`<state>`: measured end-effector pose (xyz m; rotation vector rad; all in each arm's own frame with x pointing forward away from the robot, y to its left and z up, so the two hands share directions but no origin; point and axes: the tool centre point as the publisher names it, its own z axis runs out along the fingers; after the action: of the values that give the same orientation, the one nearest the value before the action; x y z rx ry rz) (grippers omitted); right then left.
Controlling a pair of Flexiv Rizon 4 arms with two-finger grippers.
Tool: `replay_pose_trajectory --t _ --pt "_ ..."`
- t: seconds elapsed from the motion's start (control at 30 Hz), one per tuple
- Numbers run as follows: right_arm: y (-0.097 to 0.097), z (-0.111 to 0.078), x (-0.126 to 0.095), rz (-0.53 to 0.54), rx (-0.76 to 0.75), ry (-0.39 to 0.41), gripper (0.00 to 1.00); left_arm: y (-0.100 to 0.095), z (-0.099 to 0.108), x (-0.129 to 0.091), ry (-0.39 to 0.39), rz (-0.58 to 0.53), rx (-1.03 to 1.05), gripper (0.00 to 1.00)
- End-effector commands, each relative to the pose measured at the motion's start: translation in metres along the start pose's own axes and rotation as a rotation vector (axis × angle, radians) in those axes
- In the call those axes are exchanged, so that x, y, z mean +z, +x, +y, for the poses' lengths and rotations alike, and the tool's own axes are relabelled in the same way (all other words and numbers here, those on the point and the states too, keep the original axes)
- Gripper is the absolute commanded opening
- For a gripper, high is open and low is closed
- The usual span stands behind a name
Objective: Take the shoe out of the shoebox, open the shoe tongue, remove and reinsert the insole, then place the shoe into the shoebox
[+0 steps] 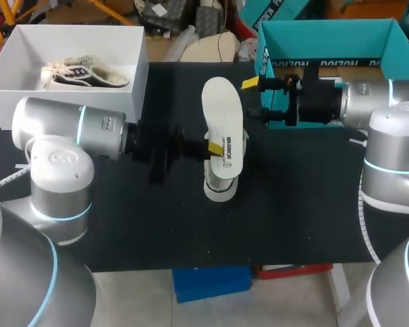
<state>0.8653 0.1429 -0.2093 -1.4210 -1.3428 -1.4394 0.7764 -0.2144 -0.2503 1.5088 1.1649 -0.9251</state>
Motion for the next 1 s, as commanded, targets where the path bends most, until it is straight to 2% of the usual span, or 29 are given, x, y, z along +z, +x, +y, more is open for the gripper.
replay_pose_trajectory --t 0.03,0.57,0.8,1.0 --pt "0.000 -0.001 0.002 -0.001 0.000 -0.004 1.00 0.006 0.010 0.007 0.081 0.002 -0.001 0.00" --pt "0.000 -0.001 0.002 -0.001 0.000 -0.004 1.00 0.008 0.013 0.009 0.081 -0.013 0.000 0.00" --pt "-0.011 -0.007 -0.012 0.095 -0.020 0.103 1.00 0.008 0.013 0.009 0.081 -0.013 0.000 0.00" --pt "-0.016 -0.009 -0.012 0.098 -0.034 0.210 1.00 0.008 0.013 0.009 0.081 -0.013 0.000 0.00"
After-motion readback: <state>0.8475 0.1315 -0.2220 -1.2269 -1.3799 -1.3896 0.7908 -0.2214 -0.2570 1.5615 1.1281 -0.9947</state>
